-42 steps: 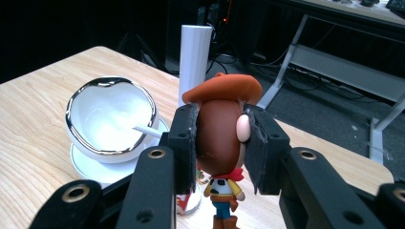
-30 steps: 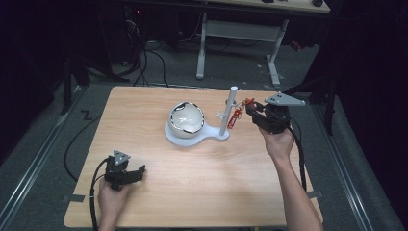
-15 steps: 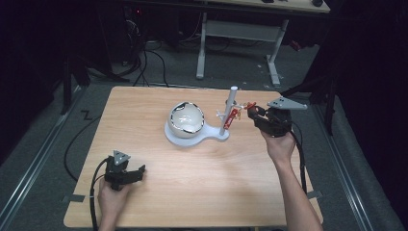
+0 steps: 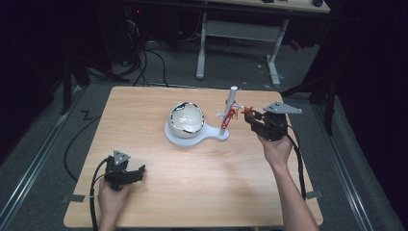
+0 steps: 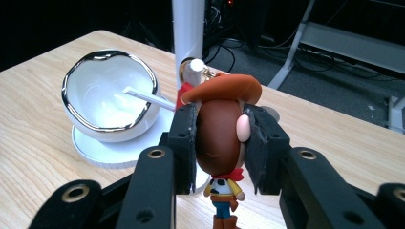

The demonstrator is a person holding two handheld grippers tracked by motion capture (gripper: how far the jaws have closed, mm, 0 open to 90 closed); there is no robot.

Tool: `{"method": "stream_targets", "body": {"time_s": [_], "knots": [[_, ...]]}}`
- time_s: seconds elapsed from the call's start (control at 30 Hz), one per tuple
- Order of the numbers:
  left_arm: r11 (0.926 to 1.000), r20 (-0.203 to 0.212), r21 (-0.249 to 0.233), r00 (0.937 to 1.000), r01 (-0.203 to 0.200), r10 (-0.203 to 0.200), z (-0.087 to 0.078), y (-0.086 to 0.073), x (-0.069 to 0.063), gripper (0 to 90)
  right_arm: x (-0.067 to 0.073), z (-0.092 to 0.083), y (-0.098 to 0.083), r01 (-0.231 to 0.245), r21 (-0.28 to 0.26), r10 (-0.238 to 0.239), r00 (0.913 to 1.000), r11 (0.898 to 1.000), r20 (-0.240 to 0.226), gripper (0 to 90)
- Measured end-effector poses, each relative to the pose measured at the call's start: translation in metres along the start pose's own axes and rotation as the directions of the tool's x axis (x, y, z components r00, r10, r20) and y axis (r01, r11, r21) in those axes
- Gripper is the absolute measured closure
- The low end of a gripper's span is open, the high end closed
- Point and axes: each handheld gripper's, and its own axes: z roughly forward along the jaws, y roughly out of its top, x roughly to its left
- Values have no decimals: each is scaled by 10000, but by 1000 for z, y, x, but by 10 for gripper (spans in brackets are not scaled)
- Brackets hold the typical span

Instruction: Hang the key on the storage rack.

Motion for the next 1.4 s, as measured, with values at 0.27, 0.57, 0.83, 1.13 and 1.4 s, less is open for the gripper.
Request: {"method": "stream_targets", "body": {"time_s": [0.27, 0.57, 0.83, 1.13, 1.4], "knots": [[10000, 12, -1, 10000, 11, -11, 0, 0, 0, 188, 5, 5, -4, 29, 88, -28, 9999, 10000, -102, 672], [10000, 0, -4, 10000, 1, -1, 0, 0, 0, 188, 3, 10, -16, -309, 163, 312, 9994, 9994, -174, 671], [10000, -5, 2, 10000, -4, 4, 0, 0, 0, 188, 5, 19, -23, -406, 251, 412, 9988, 9989, -260, 670], [10000, -13, -4, 10000, -5, 5, 0, 0, 0, 188, 7, 30, -31, -527, 352, 536, 9982, 9980, -260, 670], [10000, -15, -4, 10000, -6, 6, 0, 0, 0, 188, 7, 38, -39, -738, 389, 747, 9970, 9965, -210, 668]]}}
